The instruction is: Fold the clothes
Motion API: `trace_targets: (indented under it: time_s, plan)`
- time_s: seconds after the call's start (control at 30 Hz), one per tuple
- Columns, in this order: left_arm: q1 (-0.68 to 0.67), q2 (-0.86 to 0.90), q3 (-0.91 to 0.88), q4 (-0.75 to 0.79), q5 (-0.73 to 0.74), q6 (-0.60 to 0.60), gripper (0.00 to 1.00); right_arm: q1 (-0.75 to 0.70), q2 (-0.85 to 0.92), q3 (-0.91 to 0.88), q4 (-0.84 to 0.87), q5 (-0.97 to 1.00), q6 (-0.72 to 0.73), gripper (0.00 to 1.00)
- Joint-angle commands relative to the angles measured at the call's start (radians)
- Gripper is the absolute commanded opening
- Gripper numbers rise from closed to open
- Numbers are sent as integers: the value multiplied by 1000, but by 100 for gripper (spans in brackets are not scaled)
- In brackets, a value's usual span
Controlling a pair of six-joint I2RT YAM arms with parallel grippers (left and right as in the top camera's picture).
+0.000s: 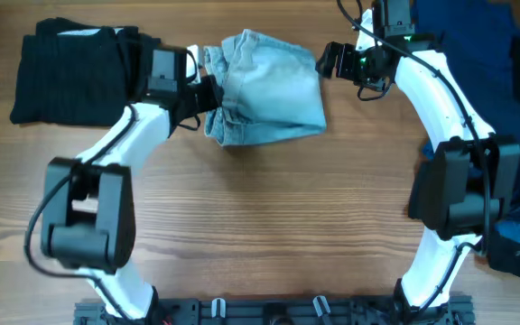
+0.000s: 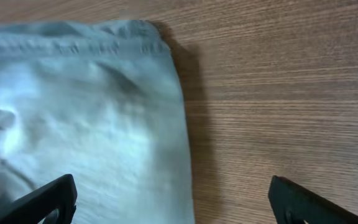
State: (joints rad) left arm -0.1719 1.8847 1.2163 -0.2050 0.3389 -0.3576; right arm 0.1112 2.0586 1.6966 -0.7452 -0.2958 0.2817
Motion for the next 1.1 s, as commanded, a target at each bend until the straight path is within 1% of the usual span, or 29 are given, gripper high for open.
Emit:
trace_targets:
  time_s: [0.0,0.1,0.23,0.33,0.5,0.63,0.77,1.07]
  plan:
    - [60,-95,32,-29,-13,-23,4,-1,-34,-6,-1,-19,-20,100]
    - [101,-127,32,-29,-13,-48,4,-1,-34,-6,1,-19,-20,100]
    - [159,-161,32,39,-10,-70,4,-1,-34,-6,2,-19,-19,100]
    - [198,-175,34,130,-10,-82,4,-1,-34,-6,0,-20,-17,100]
    - [258,-176,34,285,-40,-151,4,-1,-34,-6,-1,-40,-18,100]
    - [311,-176,34,375,-53,-153,4,-1,-34,-6,-2,-46,-17,100]
    - [381,-176,34,384,-78,-153,4,-1,-34,-6,-8,-46,-18,100]
    - [573,-193,34,328,-74,-183,4,-1,-34,-6,-24,-46,-18,100]
